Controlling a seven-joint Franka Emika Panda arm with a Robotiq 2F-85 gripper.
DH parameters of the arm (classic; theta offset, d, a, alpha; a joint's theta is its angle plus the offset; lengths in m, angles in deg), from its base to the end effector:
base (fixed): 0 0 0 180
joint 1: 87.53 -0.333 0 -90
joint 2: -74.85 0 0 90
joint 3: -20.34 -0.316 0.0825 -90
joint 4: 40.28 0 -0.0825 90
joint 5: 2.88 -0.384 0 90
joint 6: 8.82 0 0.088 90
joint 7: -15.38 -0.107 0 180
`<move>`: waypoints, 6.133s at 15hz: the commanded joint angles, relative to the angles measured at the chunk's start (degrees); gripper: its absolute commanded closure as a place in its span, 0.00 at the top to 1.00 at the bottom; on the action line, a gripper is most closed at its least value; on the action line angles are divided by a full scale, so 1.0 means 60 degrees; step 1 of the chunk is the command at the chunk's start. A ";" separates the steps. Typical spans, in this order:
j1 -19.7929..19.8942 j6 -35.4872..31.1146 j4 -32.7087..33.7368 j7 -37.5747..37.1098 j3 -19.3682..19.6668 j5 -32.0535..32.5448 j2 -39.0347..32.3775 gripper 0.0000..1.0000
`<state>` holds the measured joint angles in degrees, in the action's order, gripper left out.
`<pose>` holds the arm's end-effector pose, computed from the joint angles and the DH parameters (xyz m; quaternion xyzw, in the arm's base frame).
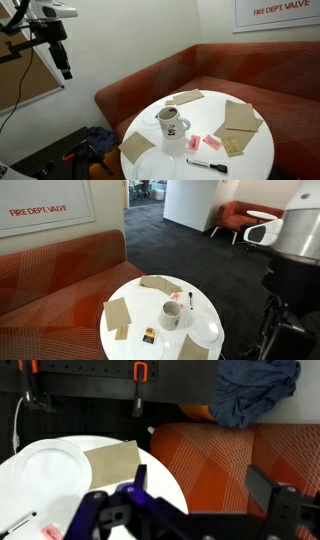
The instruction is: Place the black object into the white mug cup
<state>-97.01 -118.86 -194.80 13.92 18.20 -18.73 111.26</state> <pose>0.3194 0.0846 0.4116 -0.9906 -0.0272 0.0815 0.1066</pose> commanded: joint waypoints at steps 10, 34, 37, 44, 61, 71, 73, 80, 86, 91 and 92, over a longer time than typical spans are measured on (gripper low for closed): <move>0.0256 -0.0163 0.0051 0.0011 -0.0056 -0.0091 -0.0023 1.00; 0.4289 -0.7752 0.0569 -0.4714 -0.0077 0.3177 -0.3675 1.00; 0.4779 -0.8016 0.0767 -0.5539 -0.0027 0.3910 -0.4198 1.00; 0.4771 -0.9030 0.1170 -0.6372 0.0848 0.4550 -0.5814 1.00; 0.2983 -1.0348 0.3165 -0.5230 0.2233 0.0994 -1.0172 1.00; 0.2391 -1.0090 0.4744 -0.5377 0.2601 0.0547 -1.2156 1.00; 0.2344 -1.0020 0.5032 -0.5397 0.2645 0.0474 -1.2491 1.00; 0.2358 -0.9817 0.5691 -0.5376 0.2725 0.0215 -1.3318 1.00; 0.2391 -0.9744 0.5921 -0.5357 0.2742 0.0118 -1.3666 0.56; 0.2401 -0.9733 0.6040 -0.5346 0.2749 0.0052 -1.3729 0.18; 0.2397 -0.9737 0.6045 -0.5344 0.2752 0.0049 -1.3719 0.12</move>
<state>-82.10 -178.92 -159.55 -19.39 33.87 -16.85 29.44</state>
